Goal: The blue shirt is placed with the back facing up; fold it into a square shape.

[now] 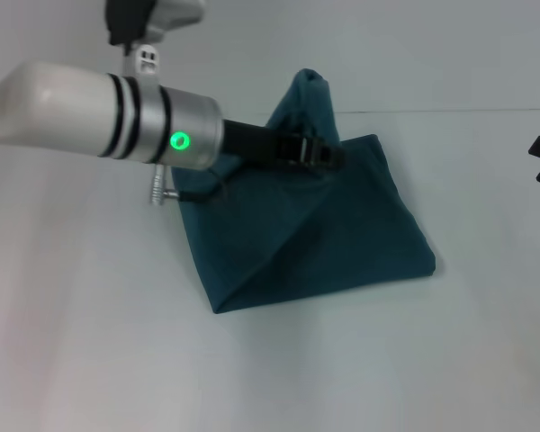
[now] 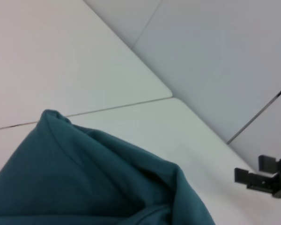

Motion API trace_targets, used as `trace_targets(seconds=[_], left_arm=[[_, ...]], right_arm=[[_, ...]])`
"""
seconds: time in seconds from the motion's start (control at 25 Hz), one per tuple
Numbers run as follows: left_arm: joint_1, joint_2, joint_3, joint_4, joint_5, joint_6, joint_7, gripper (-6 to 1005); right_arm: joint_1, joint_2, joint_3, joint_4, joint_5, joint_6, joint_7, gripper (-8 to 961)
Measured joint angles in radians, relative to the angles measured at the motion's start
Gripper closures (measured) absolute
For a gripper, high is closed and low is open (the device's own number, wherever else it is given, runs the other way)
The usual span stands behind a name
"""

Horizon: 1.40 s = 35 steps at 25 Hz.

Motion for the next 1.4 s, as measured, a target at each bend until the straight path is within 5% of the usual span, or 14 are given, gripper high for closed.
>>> trace_targets(seconds=[0.6, 0.84, 1.04, 1.28, 1.4], left_arm=[[-0.025, -0.01, 0.266, -0.039, -0.034, -0.123, 0.063, 941], [-0.025, -0.016, 0.337, -0.041, -0.061, -0.233, 0.058, 779], [0.009, -0.011, 0.305, 0.006, -0.199, -0.254, 0.064, 578], [0.118, -0.002, 0.101, 0.042, -0.322, -0.184, -0.006, 398], [0.154, 0.029, 0.035, -0.007, -0.315, -0.126, -0.165, 331]], right_arm=[[-0.002, 0.0, -0.008, 0.006, 0.0, 0.014, 0.0, 268], [-0.004, 0.0, -0.01, 0.007, 0.0, 0.022, 0.002, 268], [-0.006, 0.0, -0.011, 0.007, -0.001, 0.027, 0.003, 268], [-0.007, -0.003, -0.011, 0.007, -0.002, 0.028, 0.005, 268], [-0.008, -0.005, -0.011, 0.007, -0.002, 0.027, 0.006, 269]])
